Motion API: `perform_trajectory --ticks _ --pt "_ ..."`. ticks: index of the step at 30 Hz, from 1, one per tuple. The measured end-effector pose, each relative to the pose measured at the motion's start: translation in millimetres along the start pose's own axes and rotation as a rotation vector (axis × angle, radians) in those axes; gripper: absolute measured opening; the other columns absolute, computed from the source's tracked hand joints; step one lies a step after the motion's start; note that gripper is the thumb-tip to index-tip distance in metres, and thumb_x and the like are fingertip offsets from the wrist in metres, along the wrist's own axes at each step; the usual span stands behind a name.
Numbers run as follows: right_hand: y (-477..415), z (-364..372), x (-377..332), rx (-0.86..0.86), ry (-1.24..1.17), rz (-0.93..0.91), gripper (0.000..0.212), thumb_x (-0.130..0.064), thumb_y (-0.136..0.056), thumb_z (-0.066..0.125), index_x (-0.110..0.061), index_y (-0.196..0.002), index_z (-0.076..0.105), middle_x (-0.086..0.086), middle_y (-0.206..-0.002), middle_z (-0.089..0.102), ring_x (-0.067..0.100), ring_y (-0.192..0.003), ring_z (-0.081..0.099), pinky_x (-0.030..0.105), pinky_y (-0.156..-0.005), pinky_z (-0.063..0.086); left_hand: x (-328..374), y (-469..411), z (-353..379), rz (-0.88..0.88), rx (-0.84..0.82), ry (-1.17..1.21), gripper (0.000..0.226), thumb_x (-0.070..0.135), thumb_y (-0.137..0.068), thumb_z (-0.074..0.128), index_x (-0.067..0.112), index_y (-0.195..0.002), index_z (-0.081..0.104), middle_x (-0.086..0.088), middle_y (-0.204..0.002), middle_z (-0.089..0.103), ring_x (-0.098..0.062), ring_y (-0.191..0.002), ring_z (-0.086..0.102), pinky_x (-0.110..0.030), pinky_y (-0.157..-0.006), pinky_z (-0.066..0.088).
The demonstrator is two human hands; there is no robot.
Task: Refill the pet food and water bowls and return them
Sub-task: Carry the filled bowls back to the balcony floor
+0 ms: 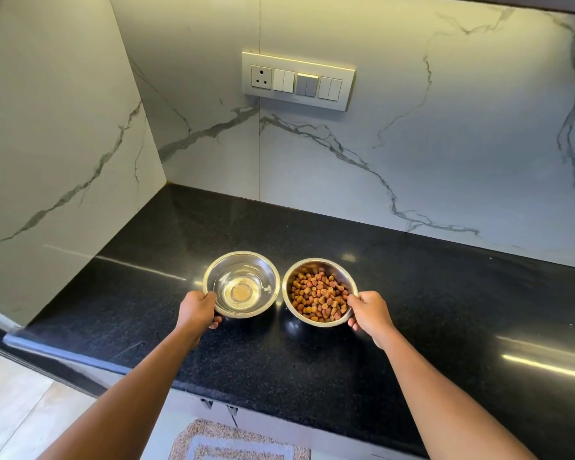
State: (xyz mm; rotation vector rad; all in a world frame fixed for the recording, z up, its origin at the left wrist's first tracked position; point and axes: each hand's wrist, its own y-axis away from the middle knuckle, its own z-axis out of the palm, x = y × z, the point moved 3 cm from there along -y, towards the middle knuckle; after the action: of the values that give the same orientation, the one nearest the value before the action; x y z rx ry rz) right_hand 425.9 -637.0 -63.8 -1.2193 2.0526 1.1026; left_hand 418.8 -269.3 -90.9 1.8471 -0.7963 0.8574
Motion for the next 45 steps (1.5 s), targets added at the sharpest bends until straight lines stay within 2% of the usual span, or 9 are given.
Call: perform_trajectory --ticks 8,16,20,26,30,34,40,45 --pt "-2 18 -33 -0.069 -0.003 -0.100 0.033 -0.016 -0.105 0.053 -0.003 -0.078 0.067 0.007 -0.056 0.065 0.014 -0.042 0.057 0.024 -0.040 0.045 -4 18 -35 0.015 0.107 0.037 0.030 0.010 -0.095 0.042 -0.003 -0.076 0.061 -0.016 -0.060 0.061 -0.019 -0.045 0.054 -0.028 -0.043 0.044" --pt "13 63 -74 -0.166 0.071 -0.215 0.034 -0.017 -0.106 0.051 -0.001 -0.082 0.070 0.009 -0.056 0.066 0.015 -0.045 0.059 0.025 -0.043 0.046 -28 50 -102 -0.030 0.228 0.070 0.031 0.011 -0.098 0.042 -0.003 -0.083 0.065 -0.012 -0.057 0.060 -0.017 -0.045 0.052 -0.028 -0.045 0.047" --pt "32 97 -95 -0.208 0.104 -0.275 0.035 -0.016 -0.105 0.052 -0.002 -0.078 0.069 0.010 -0.056 0.067 0.017 -0.046 0.059 0.025 -0.043 0.046 -50 69 -147 -0.012 0.320 0.082 0.034 0.012 -0.096 0.043 -0.001 -0.071 0.063 -0.014 -0.056 0.061 -0.022 -0.046 0.054 -0.032 -0.051 0.048" --pt "76 162 -120 -0.274 0.150 -0.347 0.037 -0.015 -0.102 0.052 0.005 -0.076 0.068 0.012 -0.053 0.065 0.020 -0.046 0.058 0.029 -0.044 0.045 -93 112 -223 0.006 0.404 0.111 0.036 0.005 -0.094 0.042 -0.002 -0.061 0.058 -0.018 -0.052 0.060 -0.024 -0.040 0.050 -0.026 -0.041 0.041" --pt "117 214 -134 -0.337 0.167 -0.390 0.038 -0.015 -0.103 0.052 -0.001 -0.071 0.067 0.010 -0.051 0.063 0.018 -0.042 0.055 0.025 -0.041 0.043 -131 141 -276 -0.007 0.456 0.134 0.036 0.006 -0.092 0.044 0.001 -0.058 0.057 -0.019 -0.051 0.057 -0.024 -0.045 0.051 -0.032 -0.049 0.042" --pt "160 272 -141 -0.419 0.199 -0.431 0.037 -0.014 -0.102 0.052 0.005 -0.075 0.068 0.008 -0.050 0.062 0.018 -0.044 0.056 0.025 -0.041 0.042 -170 174 -325 -0.023 0.504 0.182 0.035 0.005 -0.093 0.043 -0.002 -0.062 0.059 -0.018 -0.051 0.055 -0.024 -0.045 0.050 -0.029 -0.046 0.040" --pt "220 350 -153 -0.505 0.196 -0.461 0.030 -0.014 -0.099 0.054 0.000 -0.074 0.063 0.008 -0.052 0.060 0.016 -0.039 0.054 0.023 -0.039 0.039 -225 214 -392 -0.066 0.585 0.235 0.036 0.003 -0.091 0.040 0.000 -0.059 0.057 -0.018 -0.052 0.054 -0.024 -0.047 0.048 -0.029 -0.046 0.038" --pt "265 412 -166 -0.589 0.234 -0.511 0.034 -0.010 -0.098 0.054 -0.007 -0.064 0.058 0.003 -0.045 0.057 0.015 -0.037 0.053 0.021 -0.037 0.040 -271 245 -440 -0.114 0.680 0.288 0.035 0.004 -0.091 0.041 -0.002 -0.062 0.060 -0.018 -0.052 0.056 -0.025 -0.047 0.051 -0.029 -0.045 0.040"
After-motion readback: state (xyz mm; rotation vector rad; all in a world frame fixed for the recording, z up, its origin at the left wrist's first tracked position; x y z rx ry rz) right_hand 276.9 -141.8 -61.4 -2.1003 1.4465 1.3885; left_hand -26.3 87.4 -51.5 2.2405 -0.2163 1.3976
